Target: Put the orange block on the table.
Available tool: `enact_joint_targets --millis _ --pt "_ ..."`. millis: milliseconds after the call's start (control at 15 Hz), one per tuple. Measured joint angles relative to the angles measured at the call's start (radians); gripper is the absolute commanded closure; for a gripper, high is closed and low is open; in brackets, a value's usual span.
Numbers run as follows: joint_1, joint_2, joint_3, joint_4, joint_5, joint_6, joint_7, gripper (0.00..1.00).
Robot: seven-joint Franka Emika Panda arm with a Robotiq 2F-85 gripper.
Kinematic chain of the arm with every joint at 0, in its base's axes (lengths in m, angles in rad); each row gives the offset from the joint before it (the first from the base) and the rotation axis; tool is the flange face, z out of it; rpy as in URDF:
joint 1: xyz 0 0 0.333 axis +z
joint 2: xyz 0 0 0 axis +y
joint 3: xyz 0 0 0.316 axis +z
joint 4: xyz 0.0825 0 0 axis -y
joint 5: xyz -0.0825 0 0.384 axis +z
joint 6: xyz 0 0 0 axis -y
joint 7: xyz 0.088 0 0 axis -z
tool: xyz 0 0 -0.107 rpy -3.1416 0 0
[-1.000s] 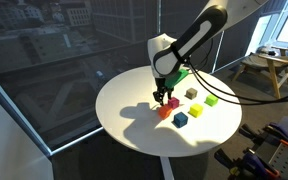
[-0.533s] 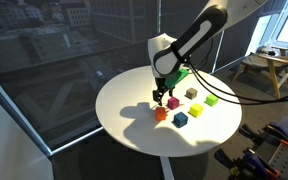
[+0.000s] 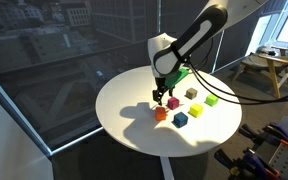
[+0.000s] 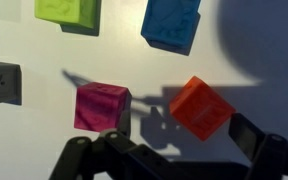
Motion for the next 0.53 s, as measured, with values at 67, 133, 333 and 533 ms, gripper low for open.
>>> enact_joint_targets --millis 67,133,333,533 --pt "0.0 -0.002 0.0 0.0 0.0 0.0 0.0 0.0" --pt "0.0 -0.005 0.001 0.0 0.0 0.0 0.0 0.0" --pt "0.0 -0.026 0.005 -0.005 0.0 0.0 0.0 0.0" --pt "-0.001 -0.058 0.013 -0.024 0.001 0.003 -0.001 0.0"
